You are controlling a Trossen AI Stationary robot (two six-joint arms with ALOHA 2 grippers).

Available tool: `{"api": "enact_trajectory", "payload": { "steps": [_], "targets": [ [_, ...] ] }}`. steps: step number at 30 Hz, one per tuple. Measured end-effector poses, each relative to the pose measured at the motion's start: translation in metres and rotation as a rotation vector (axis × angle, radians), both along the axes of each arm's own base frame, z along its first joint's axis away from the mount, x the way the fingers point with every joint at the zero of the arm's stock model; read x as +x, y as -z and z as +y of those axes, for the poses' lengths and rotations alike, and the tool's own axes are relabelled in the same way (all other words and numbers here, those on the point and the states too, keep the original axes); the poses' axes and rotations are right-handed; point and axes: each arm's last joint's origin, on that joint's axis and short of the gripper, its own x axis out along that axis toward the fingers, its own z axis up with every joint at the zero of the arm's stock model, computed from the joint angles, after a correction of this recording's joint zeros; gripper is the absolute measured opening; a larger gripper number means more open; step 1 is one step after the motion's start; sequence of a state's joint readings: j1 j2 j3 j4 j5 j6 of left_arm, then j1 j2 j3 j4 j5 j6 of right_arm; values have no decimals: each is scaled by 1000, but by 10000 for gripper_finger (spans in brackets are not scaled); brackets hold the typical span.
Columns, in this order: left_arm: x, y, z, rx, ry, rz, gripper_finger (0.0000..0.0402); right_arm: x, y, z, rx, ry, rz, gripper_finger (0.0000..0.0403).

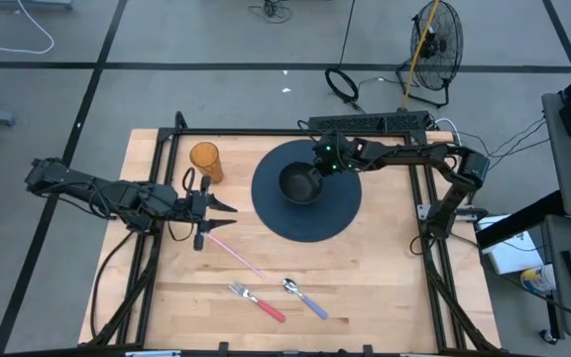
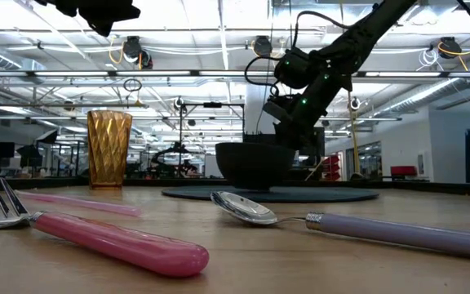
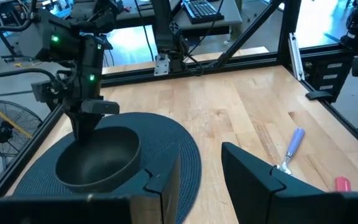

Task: Pick & Place Utensil
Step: Put the bowl on the middle left of the mat

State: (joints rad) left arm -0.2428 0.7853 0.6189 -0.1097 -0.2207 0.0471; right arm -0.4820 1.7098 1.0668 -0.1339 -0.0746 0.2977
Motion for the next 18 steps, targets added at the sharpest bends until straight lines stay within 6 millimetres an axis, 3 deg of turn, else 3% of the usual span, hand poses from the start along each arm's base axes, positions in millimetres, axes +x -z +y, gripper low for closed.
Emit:
{"api": "enact_trajectory", "payload": {
  "steps": [10,18],
  "targets": [
    [0,0,0,0,0,0,122,2,-2,0,-1,0,-18,22],
    [0,-1,0,4,2,-8,122,18,-21,8,-39,-55,-68,7]
  ]
}}
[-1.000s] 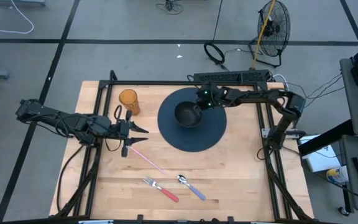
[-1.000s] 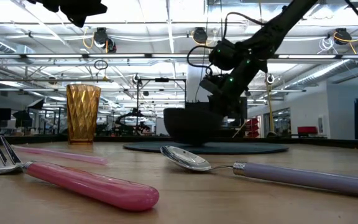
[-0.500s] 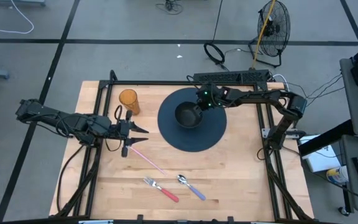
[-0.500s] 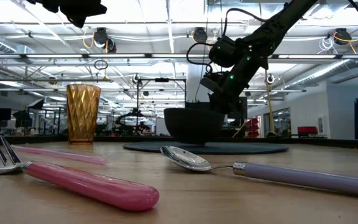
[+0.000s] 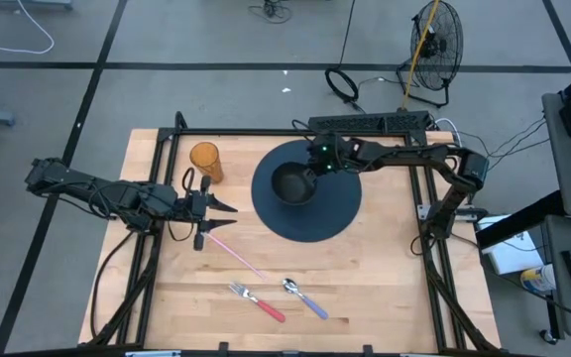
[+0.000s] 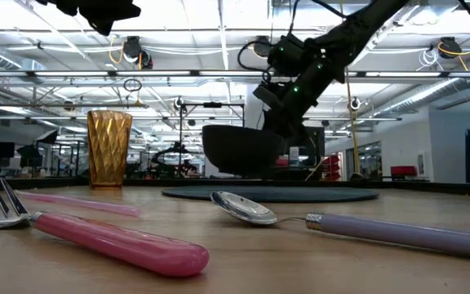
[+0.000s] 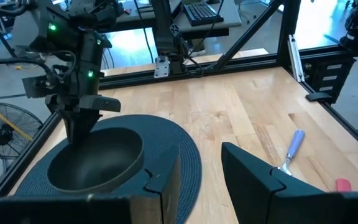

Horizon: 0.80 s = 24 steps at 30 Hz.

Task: Pick & Place Utensil
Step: Put the bowl on the middle left of the mat

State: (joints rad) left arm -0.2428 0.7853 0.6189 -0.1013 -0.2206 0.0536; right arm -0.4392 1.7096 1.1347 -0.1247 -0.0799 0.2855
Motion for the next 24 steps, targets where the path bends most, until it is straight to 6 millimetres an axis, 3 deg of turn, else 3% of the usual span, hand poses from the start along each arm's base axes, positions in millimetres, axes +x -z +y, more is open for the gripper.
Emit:
{"api": "enact_trajectory", "payload": {
  "steps": [4,14,24],
  "targets": [
    [0,0,0,-2,0,0,122,2,-3,0,3,9,-5,11],
    [0,0,0,1,1,0,122,7,23,-3,37,13,65,11],
    [0,0,0,1,1,2,122,7,22,-6,33,11,50,20]
  ]
}}
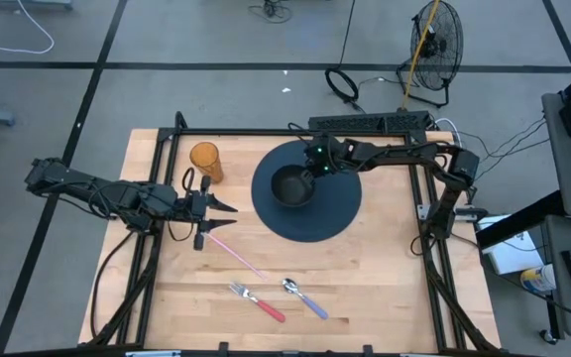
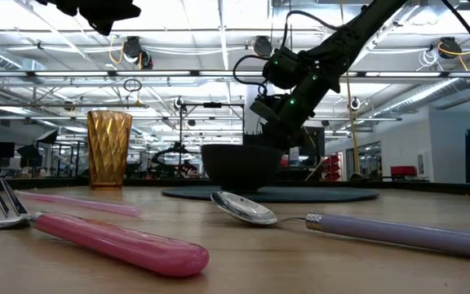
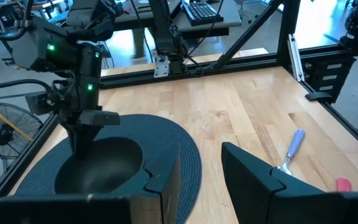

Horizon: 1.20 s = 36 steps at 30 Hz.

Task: Pick & Place Utensil
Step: Put the bowl on the middle left of the mat, then put the fork into the bowl

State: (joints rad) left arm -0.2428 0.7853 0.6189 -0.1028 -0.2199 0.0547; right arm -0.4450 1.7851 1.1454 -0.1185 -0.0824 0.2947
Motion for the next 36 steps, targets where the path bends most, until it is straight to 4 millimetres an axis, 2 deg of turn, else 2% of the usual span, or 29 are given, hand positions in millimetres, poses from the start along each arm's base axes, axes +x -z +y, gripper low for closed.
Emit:
{"api": "enact_trajectory", "payload": {
  "steps": [13,26,30,36],
  "targets": [
    [0,0,0,-3,-1,2,122,3,-3,0,7,-36,-58,99],
    [-1,4,0,-9,-5,38,122,1,-6,-2,-30,-53,-43,110],
    [-1,4,0,-19,-8,44,122,-3,-17,-1,-58,-54,-46,122],
    [-2,6,0,-26,-9,61,122,-13,-46,9,-110,-96,-87,134]
  ]
}}
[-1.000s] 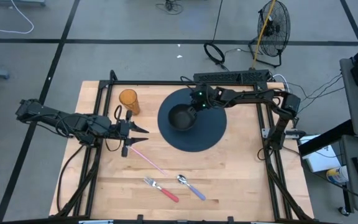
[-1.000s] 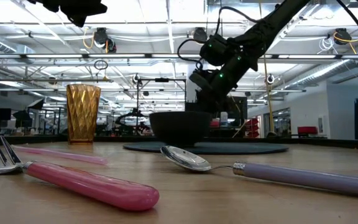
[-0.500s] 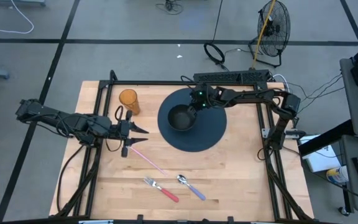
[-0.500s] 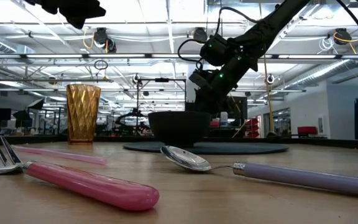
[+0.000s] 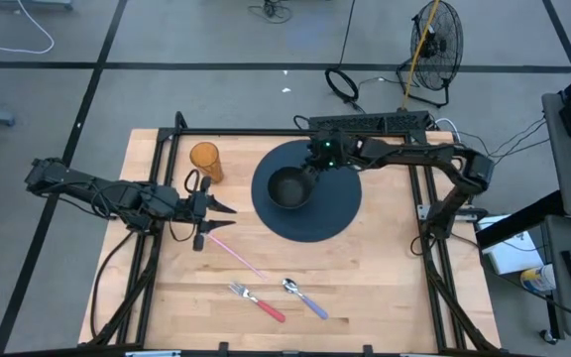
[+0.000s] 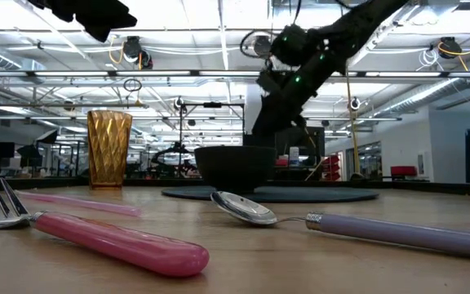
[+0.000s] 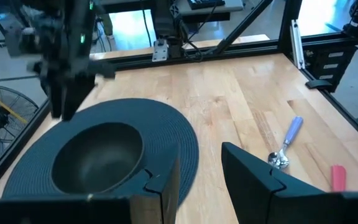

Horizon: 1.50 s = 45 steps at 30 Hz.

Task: Pick & Place Utensil
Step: Put the fork into the bowl

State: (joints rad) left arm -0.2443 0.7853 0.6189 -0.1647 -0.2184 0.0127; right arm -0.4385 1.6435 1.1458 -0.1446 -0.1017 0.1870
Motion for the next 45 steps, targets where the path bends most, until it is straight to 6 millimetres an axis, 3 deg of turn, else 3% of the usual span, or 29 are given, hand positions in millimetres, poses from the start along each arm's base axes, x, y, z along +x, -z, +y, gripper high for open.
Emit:
{"api": "enact_trajectory", "payload": {
  "steps": [8,14,19,26,33,45],
  "targets": [
    [-1,3,0,-10,-6,35,122,-39,-42,38,-65,-118,22,126],
    [-1,3,0,-10,-6,34,122,-85,-56,78,-127,-218,-60,120],
    [-1,3,0,-9,-6,33,122,-130,-51,103,-156,-270,-142,118],
    [-1,3,0,3,-3,32,122,-179,-23,127,-190,-346,-272,118],
    [1,4,1,34,-47,39,122,-191,0,141,-241,-449,-453,118],
    [29,31,-6,122,-15,173,122,-182,11,163,-324,-695,-661,118]
  ]
}}
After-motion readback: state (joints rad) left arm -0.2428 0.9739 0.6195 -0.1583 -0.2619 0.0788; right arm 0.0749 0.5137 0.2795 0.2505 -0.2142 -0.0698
